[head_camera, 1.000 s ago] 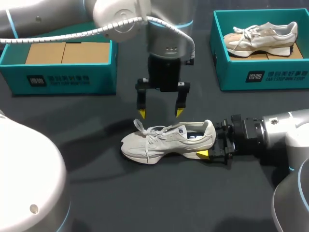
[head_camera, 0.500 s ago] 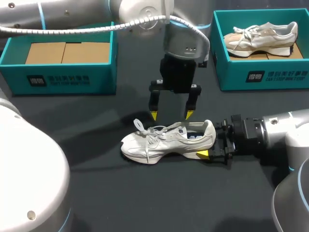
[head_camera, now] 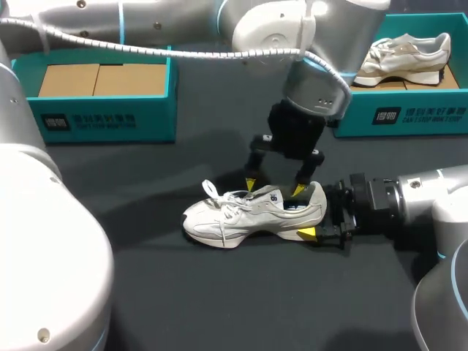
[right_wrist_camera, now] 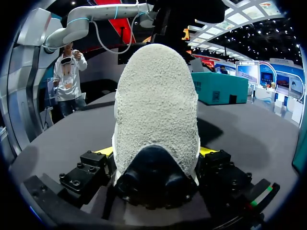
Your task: Take the shoe out of the shoebox, open the shoe tongue, remove and reinsert the insole, then place the shoe into the shoebox
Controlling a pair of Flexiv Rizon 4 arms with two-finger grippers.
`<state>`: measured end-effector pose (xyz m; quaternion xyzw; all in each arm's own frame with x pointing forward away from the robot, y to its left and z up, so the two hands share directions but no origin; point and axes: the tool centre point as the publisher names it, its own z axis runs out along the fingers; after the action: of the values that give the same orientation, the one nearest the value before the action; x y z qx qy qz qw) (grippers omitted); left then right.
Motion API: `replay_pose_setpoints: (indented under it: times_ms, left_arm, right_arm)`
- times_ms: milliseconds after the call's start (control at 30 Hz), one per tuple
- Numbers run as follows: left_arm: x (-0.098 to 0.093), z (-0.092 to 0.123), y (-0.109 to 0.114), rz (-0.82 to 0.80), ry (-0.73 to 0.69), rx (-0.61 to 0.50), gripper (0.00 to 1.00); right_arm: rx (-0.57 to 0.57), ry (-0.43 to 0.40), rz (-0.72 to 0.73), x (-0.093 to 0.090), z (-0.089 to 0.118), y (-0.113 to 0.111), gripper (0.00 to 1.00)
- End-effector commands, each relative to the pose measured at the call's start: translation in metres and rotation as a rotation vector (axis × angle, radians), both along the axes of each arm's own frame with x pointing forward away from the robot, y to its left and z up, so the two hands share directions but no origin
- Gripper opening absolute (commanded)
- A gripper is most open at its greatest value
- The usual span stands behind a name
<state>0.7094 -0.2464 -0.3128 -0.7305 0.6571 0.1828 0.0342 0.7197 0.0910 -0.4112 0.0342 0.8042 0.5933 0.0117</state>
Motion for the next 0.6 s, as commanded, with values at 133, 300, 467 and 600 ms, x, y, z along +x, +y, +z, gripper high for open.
replay_pose_setpoints:
  times_ms: [133, 300, 467, 600]
  left_arm:
    - [0.002, -0.012, 0.004, -0.041, 0.020, 0.039, 0.97]
    - [-0.001, -0.018, 0.008, -0.071, 0.020, 0.053, 0.95]
    - [-0.005, -0.023, 0.008, -0.099, 0.020, 0.074, 0.89]
    - [-0.006, -0.027, 0.010, -0.111, 0.019, 0.093, 0.82]
  right_arm:
    - [-0.004, 0.001, -0.001, -0.001, 0.001, 0.000, 0.00]
    - [-0.004, 0.001, -0.001, -0.001, 0.001, 0.000, 0.00]
    - [-0.004, 0.001, -0.001, -0.001, 0.001, 0.000, 0.00]
    - [-0.004, 0.001, -0.001, -0.001, 0.001, 0.000, 0.00]
